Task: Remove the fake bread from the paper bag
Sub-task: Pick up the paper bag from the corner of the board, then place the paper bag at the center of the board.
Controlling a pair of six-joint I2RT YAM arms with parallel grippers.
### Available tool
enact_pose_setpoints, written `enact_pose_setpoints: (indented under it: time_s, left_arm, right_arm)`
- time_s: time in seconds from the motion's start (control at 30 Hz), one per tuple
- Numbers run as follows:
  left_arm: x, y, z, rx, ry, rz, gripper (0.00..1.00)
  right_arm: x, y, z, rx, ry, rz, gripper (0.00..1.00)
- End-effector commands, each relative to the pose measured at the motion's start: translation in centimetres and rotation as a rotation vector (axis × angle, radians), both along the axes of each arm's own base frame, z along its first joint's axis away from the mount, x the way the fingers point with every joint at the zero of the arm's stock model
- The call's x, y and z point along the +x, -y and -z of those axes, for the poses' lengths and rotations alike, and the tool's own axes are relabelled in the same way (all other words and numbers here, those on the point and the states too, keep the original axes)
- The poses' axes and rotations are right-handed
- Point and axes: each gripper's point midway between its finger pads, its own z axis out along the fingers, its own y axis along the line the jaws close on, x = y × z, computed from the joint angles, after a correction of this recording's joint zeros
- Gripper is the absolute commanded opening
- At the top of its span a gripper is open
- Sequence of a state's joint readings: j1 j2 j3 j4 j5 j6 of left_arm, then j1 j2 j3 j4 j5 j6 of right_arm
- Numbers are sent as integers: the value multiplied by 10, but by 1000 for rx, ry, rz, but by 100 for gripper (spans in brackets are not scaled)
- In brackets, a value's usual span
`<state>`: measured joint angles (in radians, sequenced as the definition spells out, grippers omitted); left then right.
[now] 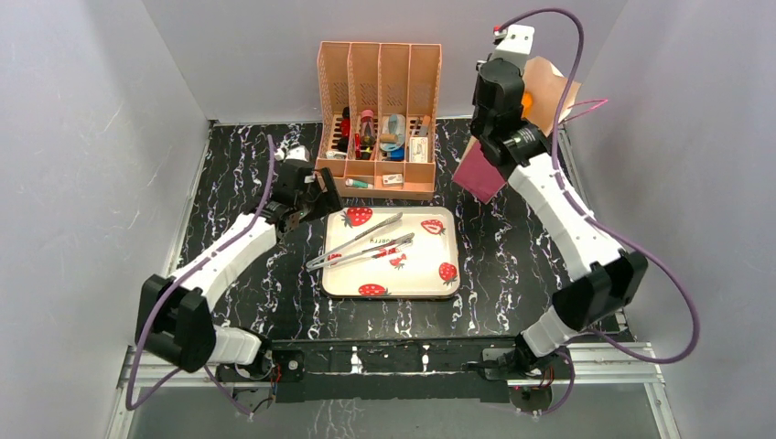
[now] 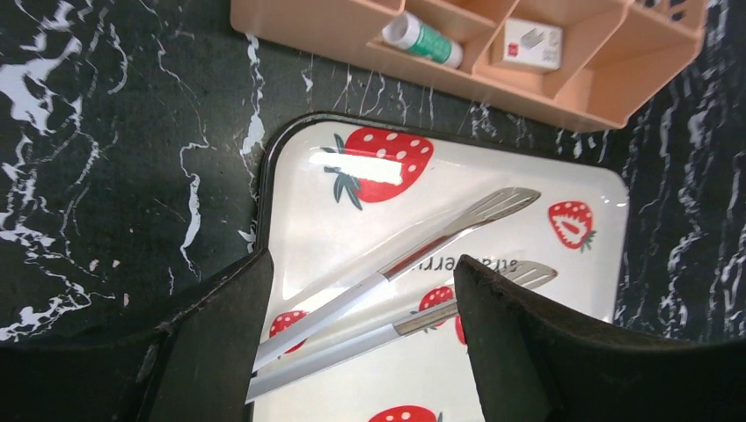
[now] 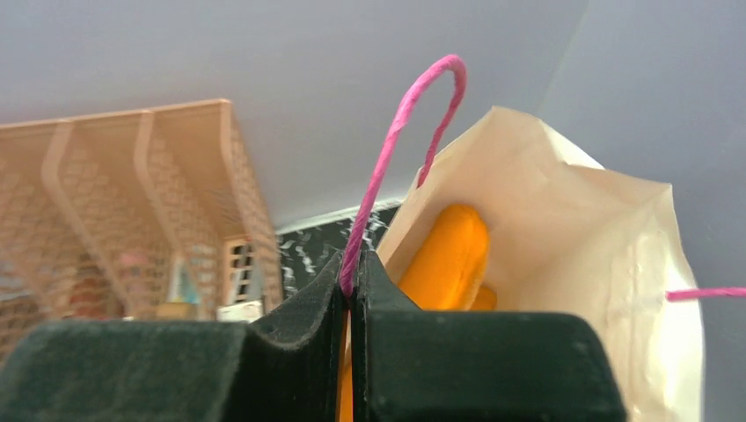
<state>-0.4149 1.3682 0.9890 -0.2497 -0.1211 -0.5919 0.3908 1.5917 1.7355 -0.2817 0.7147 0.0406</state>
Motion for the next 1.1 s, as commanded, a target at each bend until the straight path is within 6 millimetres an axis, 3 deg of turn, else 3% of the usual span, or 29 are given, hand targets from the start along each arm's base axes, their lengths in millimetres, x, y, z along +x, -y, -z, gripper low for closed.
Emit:
enact_pose_setpoints:
  time_s: [0.0, 0.13, 0.37, 0.53, 0.6, 0.63, 0.87, 1.07]
  left_arm:
    - [-2, -14, -39, -22, 118, -85, 74]
    - [-7, -34, -67, -45, 199, -200, 75]
    - [-43, -90, -130, -124, 361, -488, 79]
    - [-77, -129, -163, -177, 459, -661, 81]
    - [-89, -143, -173, -190, 498, -725, 81]
    - [-95, -151, -178, -192, 516, -756, 81]
    - [-120, -182, -210, -223, 665, -864, 82]
    - [-128, -192, -217, -209, 695, -898, 82]
  right_arm:
    - [-51, -26, -81, 95, 214, -76, 0]
    - [-83, -75, -94, 135, 234, -205, 0]
    - [-150, -209, -101, 174, 234, -492, 0]
    - [-183, -295, -92, 110, 231, -595, 0]
    - [-187, -323, -90, 108, 235, -631, 0]
    - [-185, -343, -78, 90, 221, -651, 0]
    - [-180, -426, -50, 81, 211, -799, 0]
    - [-175, -469, -26, 81, 224, -865, 0]
